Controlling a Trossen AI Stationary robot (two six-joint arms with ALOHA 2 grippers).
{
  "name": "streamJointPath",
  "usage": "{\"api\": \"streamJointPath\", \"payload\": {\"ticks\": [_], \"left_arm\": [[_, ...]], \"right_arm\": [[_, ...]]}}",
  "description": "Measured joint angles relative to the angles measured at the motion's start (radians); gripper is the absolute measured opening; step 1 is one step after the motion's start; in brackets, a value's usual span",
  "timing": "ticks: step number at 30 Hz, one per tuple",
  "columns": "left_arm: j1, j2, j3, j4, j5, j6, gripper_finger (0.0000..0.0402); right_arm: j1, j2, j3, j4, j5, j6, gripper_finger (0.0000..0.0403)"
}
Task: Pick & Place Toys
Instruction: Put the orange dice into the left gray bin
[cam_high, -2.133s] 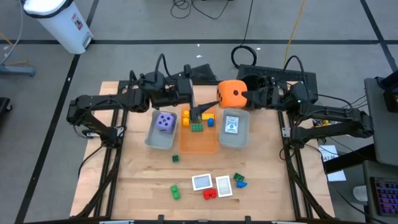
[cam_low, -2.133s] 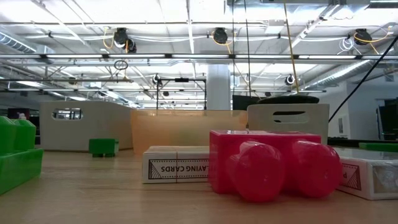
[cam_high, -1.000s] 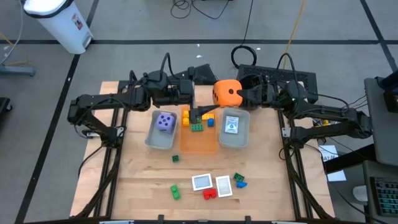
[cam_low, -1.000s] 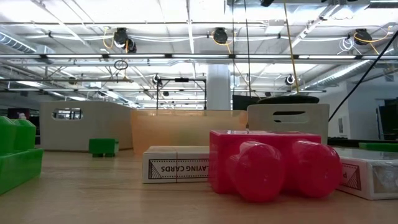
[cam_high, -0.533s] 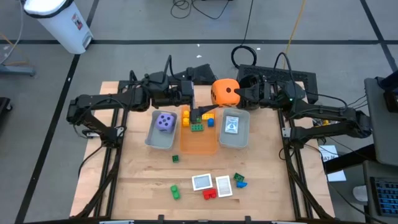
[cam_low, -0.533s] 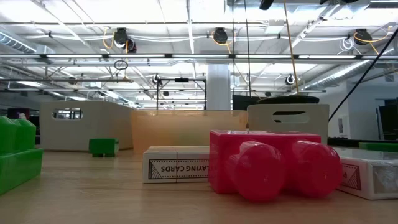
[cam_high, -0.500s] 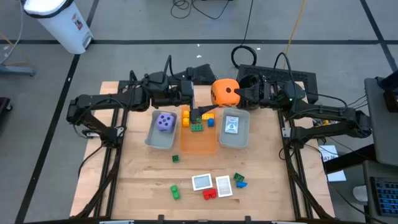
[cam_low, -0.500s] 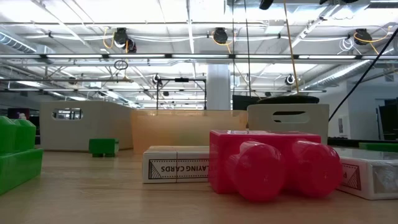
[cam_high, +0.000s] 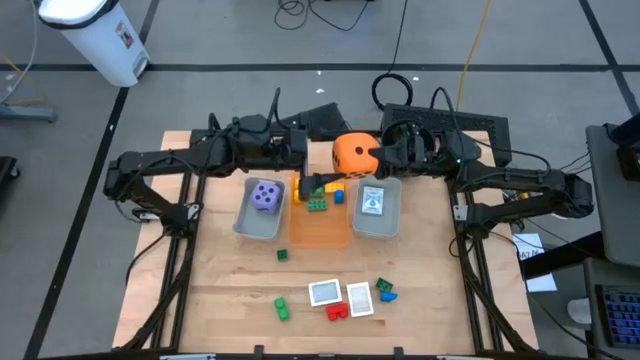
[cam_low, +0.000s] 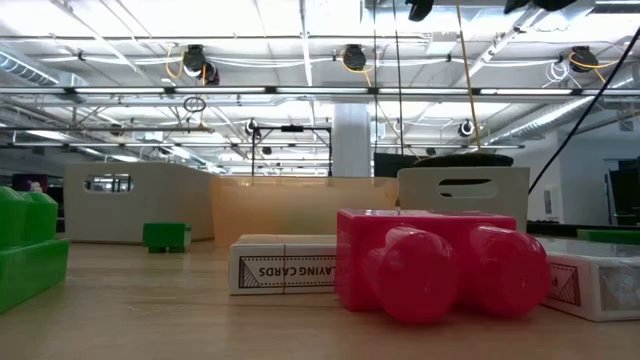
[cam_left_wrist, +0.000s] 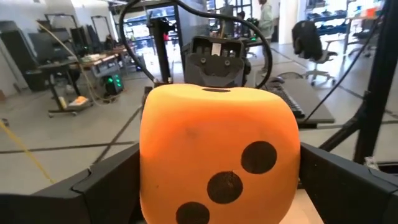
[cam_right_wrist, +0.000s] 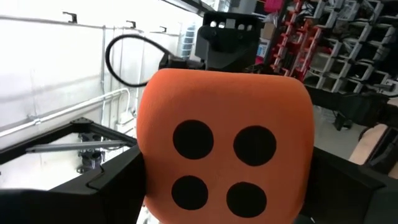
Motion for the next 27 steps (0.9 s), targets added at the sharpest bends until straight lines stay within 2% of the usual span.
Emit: {"api": "streamJointPath", "payload": {"ticks": [12,19,27], "left_arm": [[0.003,0.000,0.000,-0.013,0.051,-0.041,0.0400],[0.000,0.003,-0.003,0.061,-0.043,-0.045,0.0400],[-0.019,0.004,-0.004,0.089,-0.078,-0.046,0.0400]], "right_arm": [[0.006,0.001,0.000,0.037,-0.018,-0.014,0.0337],[0.003,0.000,0.000,0.049,-0.014,-0.006,0.0336],[0.003,0.000,0.000,0.068,-0.017,-0.005,0.0336]]}}
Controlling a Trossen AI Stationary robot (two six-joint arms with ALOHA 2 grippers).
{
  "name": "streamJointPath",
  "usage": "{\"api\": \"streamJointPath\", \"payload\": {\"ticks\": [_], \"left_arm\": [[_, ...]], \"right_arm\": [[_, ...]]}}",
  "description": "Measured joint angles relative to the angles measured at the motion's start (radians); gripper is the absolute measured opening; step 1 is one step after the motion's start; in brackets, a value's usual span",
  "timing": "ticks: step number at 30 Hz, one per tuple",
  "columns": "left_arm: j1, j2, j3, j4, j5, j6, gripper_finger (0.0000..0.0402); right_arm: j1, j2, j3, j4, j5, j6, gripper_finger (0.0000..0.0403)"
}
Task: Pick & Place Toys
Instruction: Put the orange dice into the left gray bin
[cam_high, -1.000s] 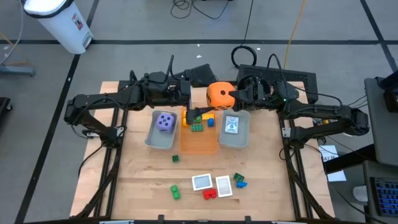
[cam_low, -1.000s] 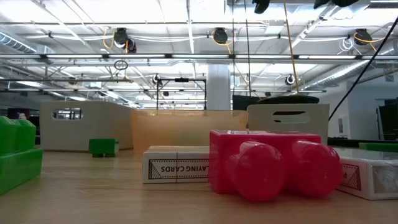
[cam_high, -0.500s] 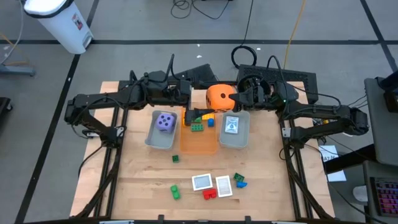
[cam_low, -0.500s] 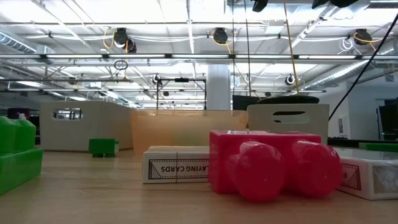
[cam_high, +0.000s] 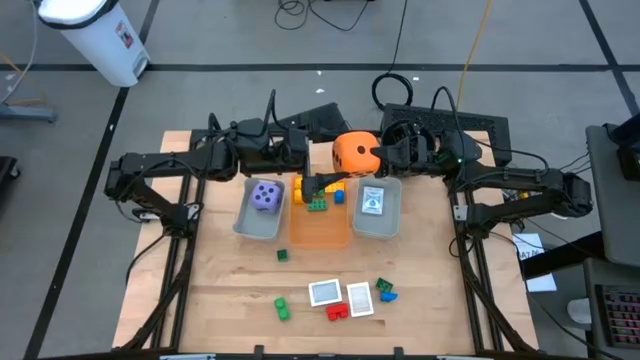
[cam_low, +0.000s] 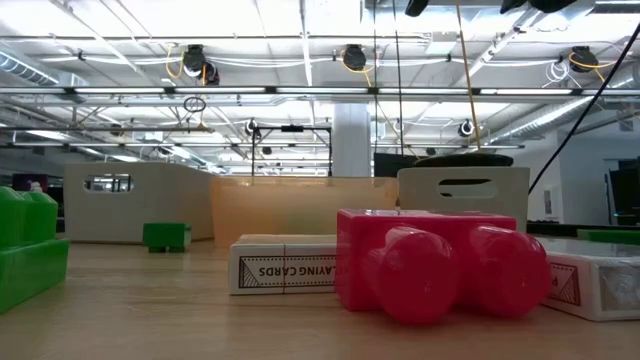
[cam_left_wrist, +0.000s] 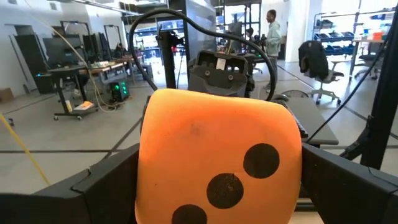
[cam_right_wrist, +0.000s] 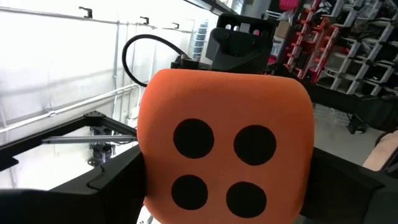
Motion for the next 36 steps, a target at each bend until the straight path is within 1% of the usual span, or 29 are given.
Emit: {"api": "streamJointPath", "payload": {"ticks": [11,14,20,25,36], "left_arm": [[-0.003,-0.002,0.002,-0.063,-0.002,-0.011,0.0397],[-0.003,-0.003,0.002,-0.078,-0.002,-0.012,0.0380],[-0.002,-0.004,0.002,-0.081,0.017,-0.013,0.0327],[-0.002,-0.004,0.002,-0.078,0.022,-0.006,0.0321],[-0.003,-0.002,0.000,-0.040,0.024,-0.003,0.0320]], "right_arm": [[0.001,0.008,0.000,-0.004,-0.001,0.005,0.0336],[0.001,0.015,0.000,-0.001,-0.002,0.006,0.0336],[0.002,0.016,0.000,0.000,-0.006,0.013,0.0336],[0.002,0.016,0.000,0.000,-0.010,0.000,0.0337],[0.002,0.016,0.000,0.003,-0.010,-0.018,0.0387]]}}
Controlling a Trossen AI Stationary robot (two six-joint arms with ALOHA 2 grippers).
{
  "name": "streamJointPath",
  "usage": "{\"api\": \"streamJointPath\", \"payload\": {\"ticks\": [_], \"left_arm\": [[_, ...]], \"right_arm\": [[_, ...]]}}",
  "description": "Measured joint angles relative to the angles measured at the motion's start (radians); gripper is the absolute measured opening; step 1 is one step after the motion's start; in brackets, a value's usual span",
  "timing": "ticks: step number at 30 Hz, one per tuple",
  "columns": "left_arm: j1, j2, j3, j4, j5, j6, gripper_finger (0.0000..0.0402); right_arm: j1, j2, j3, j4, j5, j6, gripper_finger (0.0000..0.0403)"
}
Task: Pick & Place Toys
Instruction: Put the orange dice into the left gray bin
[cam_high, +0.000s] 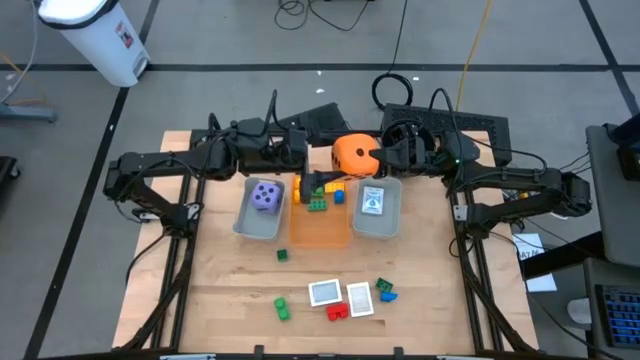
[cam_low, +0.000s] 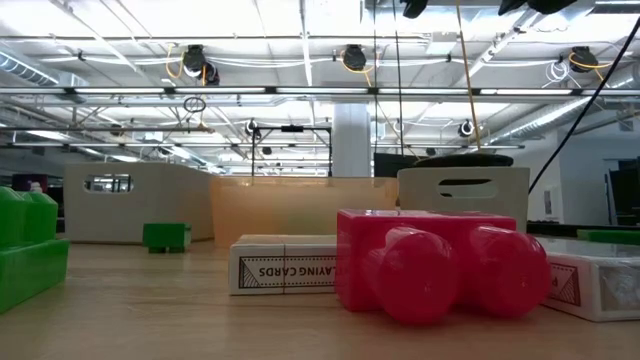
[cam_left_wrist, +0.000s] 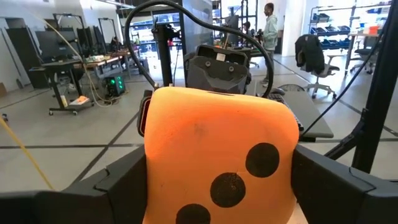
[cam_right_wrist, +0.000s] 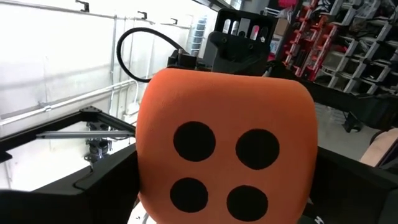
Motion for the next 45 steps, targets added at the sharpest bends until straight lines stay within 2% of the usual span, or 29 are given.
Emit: {"api": "streamJointPath", "payload": {"ticks": [19,28,35,40,45], "left_arm": [[0.022,-0.049,-0.003,-0.013,-0.050,0.052,0.0318],[0.033,-0.052,-0.002,-0.020,-0.041,0.065,0.0318],[0.040,-0.052,-0.002,-0.017,-0.054,0.069,0.0318],[0.042,-0.060,0.000,-0.017,-0.057,0.075,0.0318],[0.052,-0.062,0.000,-0.022,-0.047,0.075,0.0317]], "right_arm": [[-0.046,-0.001,0.002,0.003,-0.018,-0.026,0.0394],[-0.048,-0.001,0.002,0.003,-0.038,-0.039,0.0347],[-0.088,-0.003,0.002,0.011,-0.049,-0.035,0.0392],[-0.106,-0.009,0.002,0.016,-0.054,-0.034,0.0381],[-0.106,-0.009,0.002,0.011,-0.070,-0.037,0.0387]]}}
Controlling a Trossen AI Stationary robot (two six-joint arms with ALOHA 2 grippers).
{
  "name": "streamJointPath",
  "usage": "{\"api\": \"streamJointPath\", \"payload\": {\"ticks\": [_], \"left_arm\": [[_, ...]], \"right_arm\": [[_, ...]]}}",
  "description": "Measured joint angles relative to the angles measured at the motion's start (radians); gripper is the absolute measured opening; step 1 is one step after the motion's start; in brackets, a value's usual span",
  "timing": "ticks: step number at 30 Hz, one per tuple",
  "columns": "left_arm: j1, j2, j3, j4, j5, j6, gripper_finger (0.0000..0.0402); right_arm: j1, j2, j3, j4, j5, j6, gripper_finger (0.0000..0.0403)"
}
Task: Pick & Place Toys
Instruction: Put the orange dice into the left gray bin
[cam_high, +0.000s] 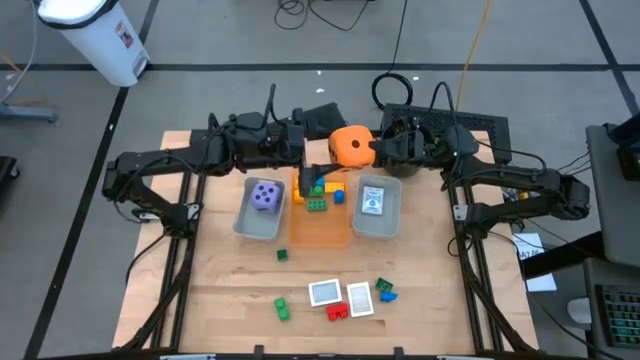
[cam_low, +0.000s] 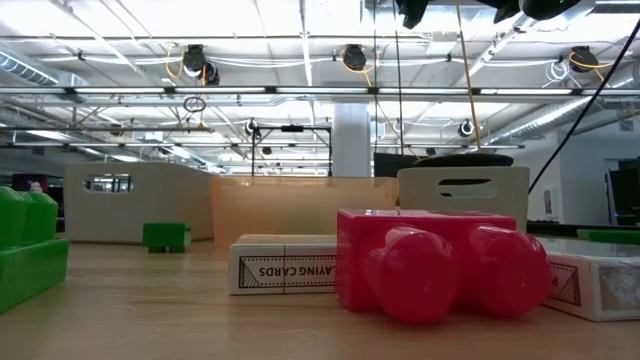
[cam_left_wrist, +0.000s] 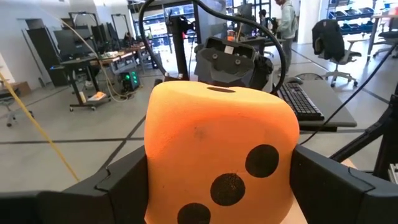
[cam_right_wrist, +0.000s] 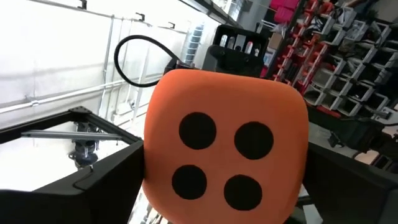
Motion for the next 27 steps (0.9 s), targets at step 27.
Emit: {"api": "streamJointPath", "payload": {"ticks": [27], "left_arm": [[0.061,-0.178,0.001,-0.480,-0.081,-0.118,0.0315]], "right_arm": [[-0.046,-0.044,0.000,-0.005,-0.030,-0.027,0.0391]]}}
